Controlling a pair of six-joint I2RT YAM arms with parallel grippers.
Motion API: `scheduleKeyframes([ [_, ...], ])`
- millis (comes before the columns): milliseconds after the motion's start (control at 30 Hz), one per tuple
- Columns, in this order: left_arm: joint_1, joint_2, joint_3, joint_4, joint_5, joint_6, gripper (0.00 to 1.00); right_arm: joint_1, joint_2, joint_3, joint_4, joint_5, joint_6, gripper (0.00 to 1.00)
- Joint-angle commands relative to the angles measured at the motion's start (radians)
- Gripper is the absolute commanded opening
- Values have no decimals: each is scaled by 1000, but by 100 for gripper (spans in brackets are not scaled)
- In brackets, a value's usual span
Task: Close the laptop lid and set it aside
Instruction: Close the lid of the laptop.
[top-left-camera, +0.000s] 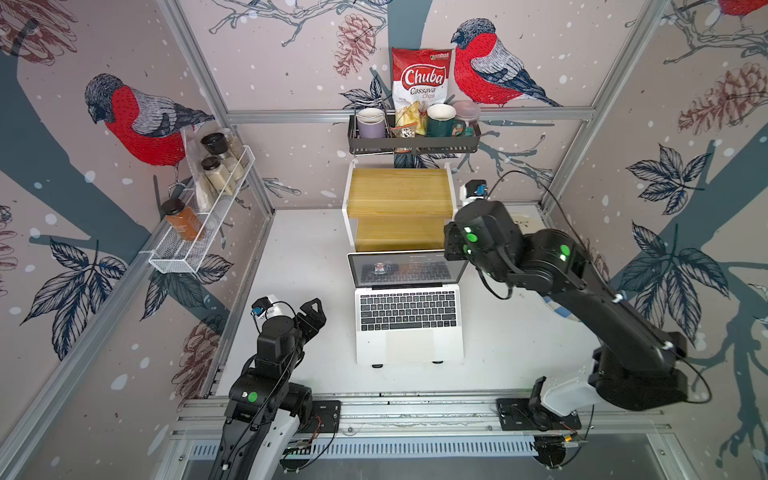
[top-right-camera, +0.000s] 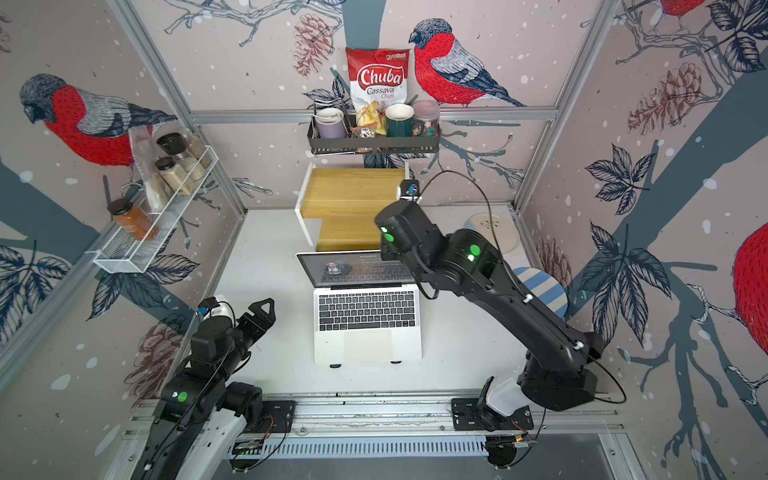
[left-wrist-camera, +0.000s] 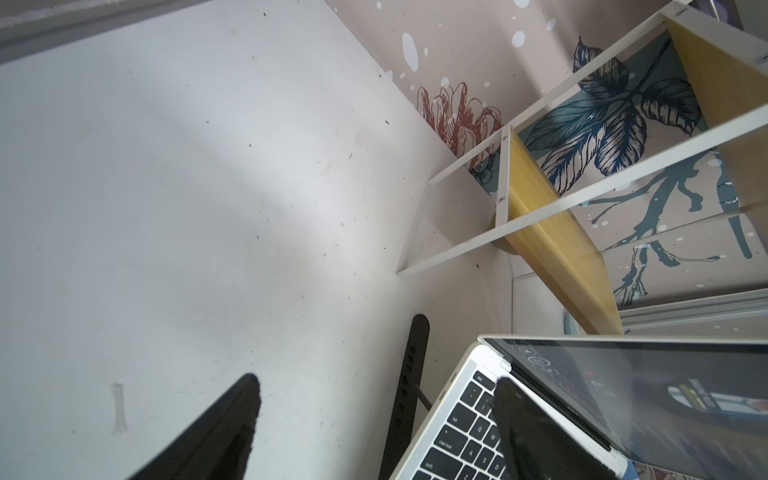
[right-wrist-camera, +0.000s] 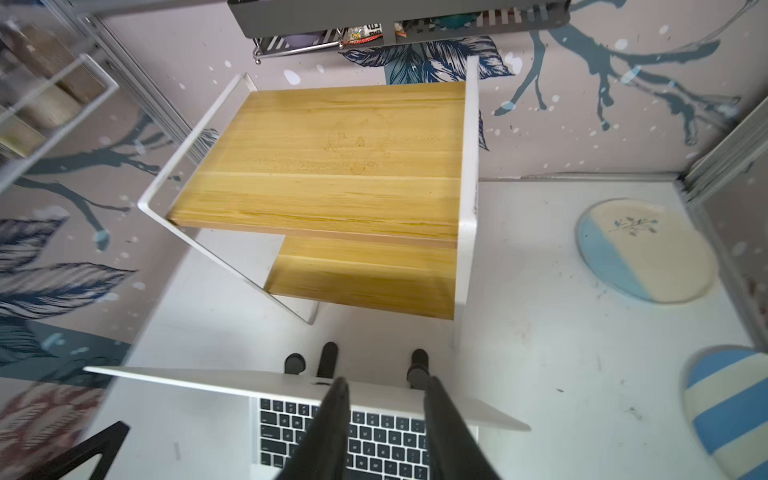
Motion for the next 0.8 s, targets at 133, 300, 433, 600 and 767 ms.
scheduleKeyframes([
  [133,-4,-54,-93,-30,158,-32,83,35,144,183,-80,156,-98,18],
  [300,-4,-117,-122,-76,213,-19,83,1,181,170,-57,76,-87,19],
  [433,-5,-143,-151,-67,269,-20,83,-51,215,164,-93,-17,-45,19],
  [600,-8,-130,-189,-8,325,-15,84,-72,226,127,-108,-71,-26,18],
  [767,-29,-94,-207,58,351,-1,86,-77,222,94,-131,-93,-15,18],
])
